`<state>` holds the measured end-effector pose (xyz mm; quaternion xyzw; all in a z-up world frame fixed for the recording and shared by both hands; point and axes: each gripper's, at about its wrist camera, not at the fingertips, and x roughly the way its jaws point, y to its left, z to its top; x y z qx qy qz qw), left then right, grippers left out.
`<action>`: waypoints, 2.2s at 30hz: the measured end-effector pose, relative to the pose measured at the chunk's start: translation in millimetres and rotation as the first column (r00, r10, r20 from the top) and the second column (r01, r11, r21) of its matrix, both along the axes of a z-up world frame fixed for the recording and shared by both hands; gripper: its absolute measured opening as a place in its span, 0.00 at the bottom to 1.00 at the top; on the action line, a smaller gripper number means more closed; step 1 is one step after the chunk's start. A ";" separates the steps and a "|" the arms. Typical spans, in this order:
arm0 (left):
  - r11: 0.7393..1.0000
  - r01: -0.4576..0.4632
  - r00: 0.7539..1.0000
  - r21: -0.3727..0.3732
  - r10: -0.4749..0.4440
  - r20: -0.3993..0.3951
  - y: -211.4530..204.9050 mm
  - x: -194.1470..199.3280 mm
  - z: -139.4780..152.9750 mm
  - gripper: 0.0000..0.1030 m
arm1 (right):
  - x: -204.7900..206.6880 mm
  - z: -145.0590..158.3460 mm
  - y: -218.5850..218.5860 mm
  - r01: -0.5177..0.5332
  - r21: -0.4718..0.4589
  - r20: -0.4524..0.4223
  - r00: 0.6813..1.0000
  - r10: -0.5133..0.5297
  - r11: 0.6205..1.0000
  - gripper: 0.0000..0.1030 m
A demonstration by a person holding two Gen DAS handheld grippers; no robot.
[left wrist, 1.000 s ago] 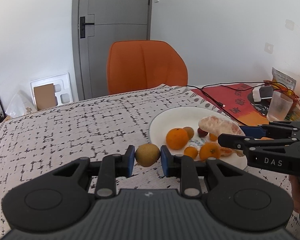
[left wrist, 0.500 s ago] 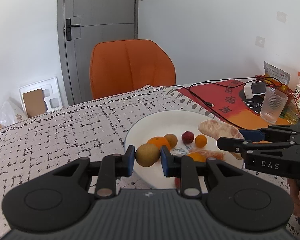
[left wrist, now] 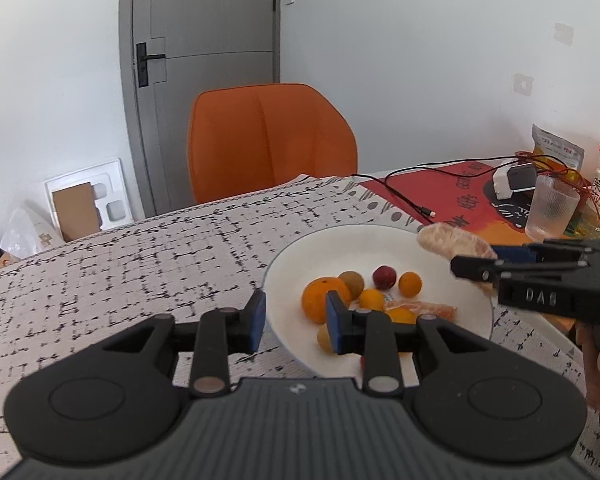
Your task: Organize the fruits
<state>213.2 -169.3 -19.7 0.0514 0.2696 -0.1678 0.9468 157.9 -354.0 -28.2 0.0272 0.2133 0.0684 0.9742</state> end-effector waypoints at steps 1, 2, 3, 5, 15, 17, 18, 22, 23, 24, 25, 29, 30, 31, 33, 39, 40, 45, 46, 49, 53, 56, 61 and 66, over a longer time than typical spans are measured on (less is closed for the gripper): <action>1.000 -0.007 1.000 0.002 0.007 0.001 2.4 -0.9 0.6 0.31 | 1.2 1.0 -0.5 0.005 -0.001 0.003 1.000 -0.005 1.000 0.36; 1.000 -0.014 1.000 0.001 0.014 0.002 5.6 -1.8 1.3 0.32 | 2.6 1.8 -1.2 0.011 -0.001 0.007 1.000 -0.011 1.000 0.37; 1.000 -0.022 1.000 -0.003 0.022 0.001 8.9 -2.3 2.2 0.35 | 4.3 2.4 -2.1 0.015 0.004 0.010 1.000 -0.015 1.000 0.39; 0.999 -0.040 0.999 -0.007 0.040 0.002 15.3 -3.6 4.0 0.41 | 6.4 3.1 -4.8 0.007 0.030 0.019 1.000 -0.008 1.000 0.47; 0.987 -0.152 0.987 -0.044 0.154 0.044 48.8 -19.1 21.4 0.92 | -12.5 13.2 11.5 -0.041 0.038 0.027 0.999 0.040 0.998 0.78; 0.985 -0.164 0.985 -0.055 0.167 0.045 54.6 -23.1 23.9 0.95 | -17.9 15.8 14.9 -0.053 0.044 0.030 0.998 0.051 0.998 0.79; 0.984 -0.169 0.984 -0.059 0.172 0.046 57.3 -25.6 25.2 0.97 | -19.9 16.9 16.2 -0.058 0.052 0.028 0.998 0.056 0.997 0.81; 0.982 -0.176 0.983 -0.068 0.179 0.038 67.2 -35.6 28.3 0.99 | -29.3 22.1 24.2 -0.068 0.057 0.028 0.997 0.066 0.996 0.94; 0.982 -0.178 0.983 -0.066 0.181 0.034 67.4 -37.0 28.3 0.99 | -31.6 23.1 26.5 -0.069 0.056 0.030 0.997 0.067 0.996 0.96; 0.982 -0.181 0.983 -0.063 0.183 0.027 69.6 -39.5 28.8 1.00 | -34.1 24.1 27.8 -0.071 0.060 0.032 0.997 0.069 0.996 0.97; 0.981 -0.184 0.982 -0.061 0.186 0.021 71.8 -42.3 29.6 1.00 | -36.6 25.7 29.3 -0.077 0.068 0.032 0.997 0.074 0.995 0.99; 0.976 -0.207 0.978 -0.075 0.209 0.022 81.3 -55.1 32.9 1.00 | -46.4 31.9 35.3 -0.090 0.074 0.037 0.995 0.088 0.993 1.00; 0.973 -0.217 0.975 -0.074 0.219 0.021 83.5 -58.3 33.8 1.00 | -48.3 33.4 36.9 -0.093 0.073 0.037 0.995 0.090 0.993 1.00; 0.971 -0.227 0.973 -0.071 0.229 0.020 85.0 -61.0 34.4 1.00 | -50.6 34.6 38.1 -0.094 0.073 0.039 0.995 0.091 0.993 1.00; 0.969 -0.239 0.970 -0.066 0.241 0.028 89.2 -68.4 36.2 1.00 | -56.0 37.5 38.7 -0.088 0.089 0.048 0.995 0.084 0.992 1.00; 0.960 -0.268 0.962 -0.076 0.271 0.031 100.6 -88.3 44.0 1.00 | -71.3 45.4 40.7 -0.101 0.109 0.059 0.994 0.095 0.989 1.00; 0.959 -0.273 0.961 -0.076 0.276 0.030 102.4 -91.5 45.0 1.00 | -73.9 46.7 41.7 -0.105 0.108 0.061 0.993 0.099 0.989 1.00; 0.953 -0.291 0.956 -0.080 0.294 0.025 110.9 -106.9 48.0 1.00 | -85.7 51.3 45.8 -0.125 0.115 0.062 0.991 0.119 0.985 1.00; 0.951 -0.297 0.953 -0.080 0.300 0.026 112.8 -110.2 48.9 1.00 | -88.2 52.0 47.2 -0.129 0.112 0.062 0.991 0.123 0.985 1.00; 0.944 -0.318 0.946 -0.088 0.322 0.034 118.6 -119.6 51.3 1.00 | -94.8 54.7 52.1 -0.138 0.103 0.059 0.989 0.132 0.985 1.00; 0.935 -0.343 0.937 -0.096 0.347 0.036 126.7 -131.3 53.1 1.00 | -102.8 56.6 57.1 -0.146 0.109 0.053 0.989 0.141 0.983 1.00; 0.930 -0.354 0.933 -0.097 0.358 0.031 132.1 -140.0 52.5 1.00 | -108.7 56.9 61.3 -0.142 0.108 0.048 0.989 0.137 0.984 1.00; 0.925 -0.371 0.926 -0.081 0.375 0.041 139.4 -156.2 54.1 1.00 | -117.2 56.9 68.6 -0.160 0.108 0.041 0.987 0.157 0.981 1.00; 0.920 -0.384 0.920 -0.074 0.388 0.052 146.7 -170.9 57.0 1.00 | -126.4 58.2 75.3 -0.179 0.104 0.052 0.983 0.174 0.978 1.00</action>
